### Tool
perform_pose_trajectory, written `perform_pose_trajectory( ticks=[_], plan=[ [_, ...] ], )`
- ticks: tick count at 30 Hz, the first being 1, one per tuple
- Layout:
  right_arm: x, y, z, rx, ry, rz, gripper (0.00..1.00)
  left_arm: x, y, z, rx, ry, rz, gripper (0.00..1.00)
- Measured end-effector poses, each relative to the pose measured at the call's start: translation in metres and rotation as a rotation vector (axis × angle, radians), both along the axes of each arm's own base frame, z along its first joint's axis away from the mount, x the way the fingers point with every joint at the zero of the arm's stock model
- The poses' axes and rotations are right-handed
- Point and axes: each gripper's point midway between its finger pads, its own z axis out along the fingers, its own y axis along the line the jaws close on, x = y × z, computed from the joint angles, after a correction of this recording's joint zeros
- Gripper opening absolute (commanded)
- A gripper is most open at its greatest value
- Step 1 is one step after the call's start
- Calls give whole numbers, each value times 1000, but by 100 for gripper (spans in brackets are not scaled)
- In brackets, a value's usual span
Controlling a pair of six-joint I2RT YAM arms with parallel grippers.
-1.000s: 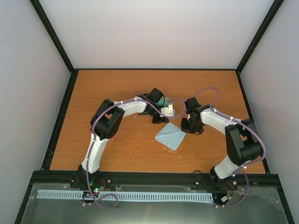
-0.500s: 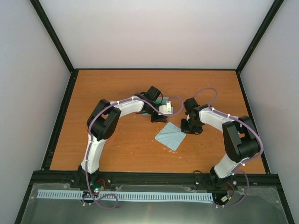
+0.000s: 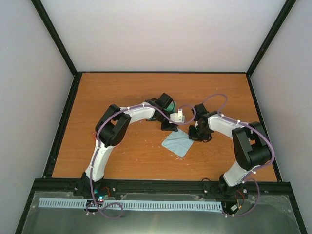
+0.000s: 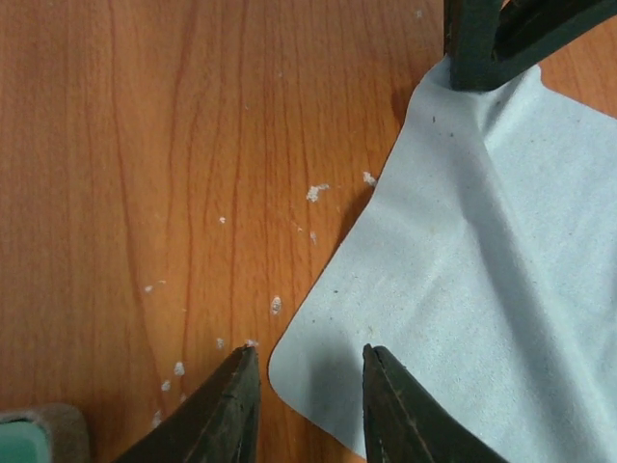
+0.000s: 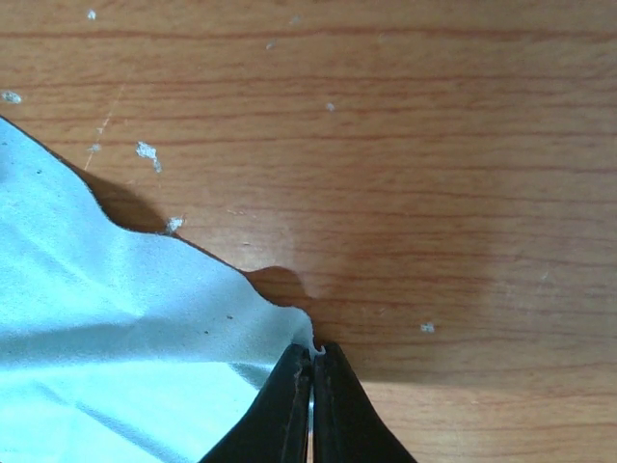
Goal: Organize the sunglasses
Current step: Fold the glasses cleaning cloth at the center of the board.
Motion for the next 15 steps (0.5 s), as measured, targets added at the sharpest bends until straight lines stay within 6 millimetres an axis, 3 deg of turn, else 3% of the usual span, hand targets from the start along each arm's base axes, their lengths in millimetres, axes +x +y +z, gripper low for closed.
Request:
perform_pose_trajectory(
  ticks=[8,15],
  plan=[
    [-1,0,0,11,-14,-10,3,1,-1,-8,11,3,-3,25],
    [0,0,0,13,-17,-15,3,1,-1,-8,11,-2,-8,13]
  ],
)
